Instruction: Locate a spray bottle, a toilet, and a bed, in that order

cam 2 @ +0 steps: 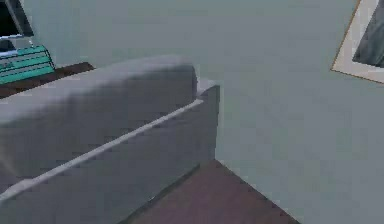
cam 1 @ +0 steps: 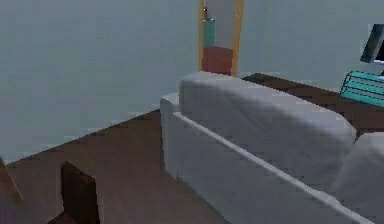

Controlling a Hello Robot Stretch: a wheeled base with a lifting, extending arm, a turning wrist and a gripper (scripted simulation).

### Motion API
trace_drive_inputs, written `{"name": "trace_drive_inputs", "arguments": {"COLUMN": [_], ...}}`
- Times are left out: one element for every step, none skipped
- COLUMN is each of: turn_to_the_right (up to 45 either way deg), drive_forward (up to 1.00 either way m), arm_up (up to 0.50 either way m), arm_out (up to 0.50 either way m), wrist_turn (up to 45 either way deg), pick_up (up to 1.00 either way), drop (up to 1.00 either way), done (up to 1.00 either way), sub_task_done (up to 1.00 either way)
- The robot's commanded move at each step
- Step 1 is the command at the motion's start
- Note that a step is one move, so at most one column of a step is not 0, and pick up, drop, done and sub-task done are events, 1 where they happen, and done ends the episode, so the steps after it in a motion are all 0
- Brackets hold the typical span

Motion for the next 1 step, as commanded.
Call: {"name": "trace_drive_inputs", "arguments": {"turn_to_the_right": [0.0], "drive_forward": [1.00], "arm_up": [0.00], "arm_out": [0.00], "wrist_turn": [0.0], "pick_up": [0.00], "drop": [0.00], "done": [0.00], "sub_task_done": [0.00]}}
